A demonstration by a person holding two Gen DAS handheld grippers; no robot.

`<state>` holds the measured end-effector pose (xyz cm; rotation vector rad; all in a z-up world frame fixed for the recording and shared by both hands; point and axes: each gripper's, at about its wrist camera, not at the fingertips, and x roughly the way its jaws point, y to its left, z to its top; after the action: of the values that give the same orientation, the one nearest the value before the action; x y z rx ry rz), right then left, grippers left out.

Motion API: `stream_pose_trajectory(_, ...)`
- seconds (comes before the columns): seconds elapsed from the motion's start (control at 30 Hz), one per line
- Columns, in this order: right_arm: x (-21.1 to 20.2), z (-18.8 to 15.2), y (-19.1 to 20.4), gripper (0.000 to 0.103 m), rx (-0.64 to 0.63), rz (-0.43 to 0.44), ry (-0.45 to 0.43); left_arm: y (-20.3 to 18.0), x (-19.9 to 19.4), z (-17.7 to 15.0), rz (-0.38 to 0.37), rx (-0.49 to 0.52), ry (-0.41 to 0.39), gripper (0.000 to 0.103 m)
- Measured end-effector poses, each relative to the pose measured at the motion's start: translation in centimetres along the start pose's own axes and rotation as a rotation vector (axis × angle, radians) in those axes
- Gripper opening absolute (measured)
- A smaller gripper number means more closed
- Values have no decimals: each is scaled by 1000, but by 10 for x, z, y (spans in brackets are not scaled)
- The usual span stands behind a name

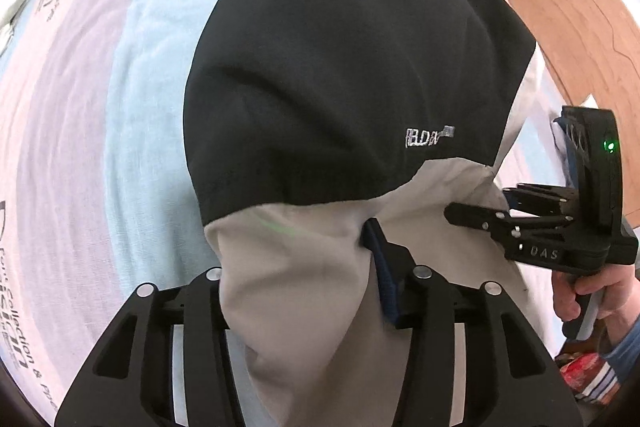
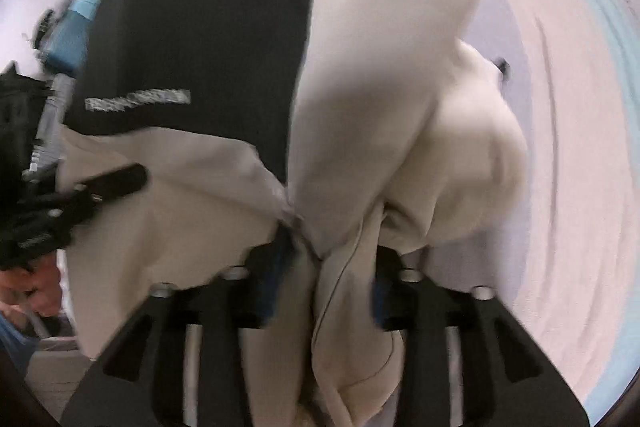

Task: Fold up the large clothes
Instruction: 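Carry the jacket bundle with both tools toward the headboard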

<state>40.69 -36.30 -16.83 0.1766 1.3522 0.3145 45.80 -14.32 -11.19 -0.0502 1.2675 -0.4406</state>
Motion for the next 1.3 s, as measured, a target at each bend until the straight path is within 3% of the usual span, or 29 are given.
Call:
stream_pose_trajectory(0.1, 12, -6, -21, 70, 97, 8, 41, 6, 6, -4, 14, 0, 1, 54)
stream_pose_trajectory(0.23, 33, -9, -34, 70, 181, 67, 61, 17, 17, -6, 13, -23, -7, 56)
stream_pose_trajectory(0.27, 35, -8, -34, 61, 174, 68, 60, 14, 18, -6, 9, -30, -10, 56)
stream_pose_trajectory(0.3, 35, -6, -34, 46, 162, 97, 62, 15, 19, -6, 4, -32, -12, 55)
stream_pose_trajectory(0.4, 28, -3, -39, 30, 158, 147, 69, 12, 13, -7, -8, -31, -17, 48)
stream_pose_trajectory(0.47, 22, -4, -44, 26, 176, 165, 56, 11, 8, -4, -15, -27, -15, 42)
stream_pose_trajectory(0.5, 17, -4, -47, 25, 182, 177, 46, 10, 4, -3, -26, -37, -17, 41)
stream_pose_trajectory(0.53, 13, -5, -48, 24, 183, 120, 49, 7, -2, -2, -28, -32, -22, 40)
stream_pose_trajectory(0.93, -64, -15, -67, 20, 155, 148, -112, -27, -65, 6, -23, 4, -99, 39)
stream_pose_trajectory(1.13, -133, -51, -87, 19, 177, 108, -207, -89, -99, 21, -56, 99, -127, 39)
stream_pose_trajectory(1.3, -201, -90, -139, 19, 234, 29, -289, -156, -99, 30, -105, 195, -128, 39)
